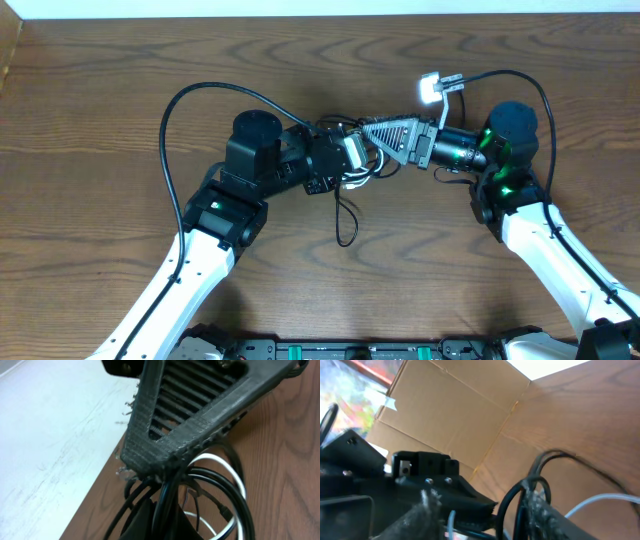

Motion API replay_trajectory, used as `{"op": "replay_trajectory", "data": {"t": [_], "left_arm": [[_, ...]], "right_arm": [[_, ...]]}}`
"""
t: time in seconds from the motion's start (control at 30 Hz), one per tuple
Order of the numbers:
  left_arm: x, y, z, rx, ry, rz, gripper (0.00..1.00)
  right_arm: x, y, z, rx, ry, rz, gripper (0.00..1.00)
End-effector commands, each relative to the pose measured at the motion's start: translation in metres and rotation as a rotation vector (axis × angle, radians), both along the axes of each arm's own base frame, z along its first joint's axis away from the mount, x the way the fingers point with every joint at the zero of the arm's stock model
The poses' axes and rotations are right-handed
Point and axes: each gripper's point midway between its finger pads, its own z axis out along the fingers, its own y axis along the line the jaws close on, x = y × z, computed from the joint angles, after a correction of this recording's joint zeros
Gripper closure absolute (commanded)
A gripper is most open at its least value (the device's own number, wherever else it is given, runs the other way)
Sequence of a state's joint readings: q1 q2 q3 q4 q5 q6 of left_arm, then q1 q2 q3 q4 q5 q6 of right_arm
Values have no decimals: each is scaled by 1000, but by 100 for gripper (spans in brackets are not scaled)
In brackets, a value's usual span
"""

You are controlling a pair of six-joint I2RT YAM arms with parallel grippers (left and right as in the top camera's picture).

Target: Untangle cables

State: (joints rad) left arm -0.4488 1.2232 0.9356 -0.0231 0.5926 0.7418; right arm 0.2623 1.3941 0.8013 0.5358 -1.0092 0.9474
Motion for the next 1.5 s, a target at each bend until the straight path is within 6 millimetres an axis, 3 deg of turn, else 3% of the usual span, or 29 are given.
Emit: {"op": "replay_trajectory", "data": {"t": [0.0, 0.27, 0.5, 0.57, 0.77, 0.83, 1.1, 1.47], "left_arm": [[-3, -4, 12, -14, -35, -34, 92], [-11, -9, 14, -32, -27, -83, 93], [-15, -12, 17, -47, -31, -114, 92], [-14, -12, 18, -49, -38, -114, 92], [-10, -12, 24, -58, -69, -102, 93], [-8, -11, 26, -57, -77, -91, 93], [-1, 2, 40, -46, -133, 4, 93], [12, 38, 70, -41, -224, 244, 93]], "right_arm": [[0, 2, 1, -4, -13, -8, 57], [12, -2, -3, -27, -35, -76, 62], [17, -6, -24, -96, -2, -119, 70], [16, -6, -28, -106, 10, -117, 74], [16, -8, -36, -137, 3, -115, 99], [18, -12, -41, -156, 8, -126, 99], [33, -49, -69, -236, 94, -237, 99], [53, -97, -71, -236, 118, -362, 99]]}}
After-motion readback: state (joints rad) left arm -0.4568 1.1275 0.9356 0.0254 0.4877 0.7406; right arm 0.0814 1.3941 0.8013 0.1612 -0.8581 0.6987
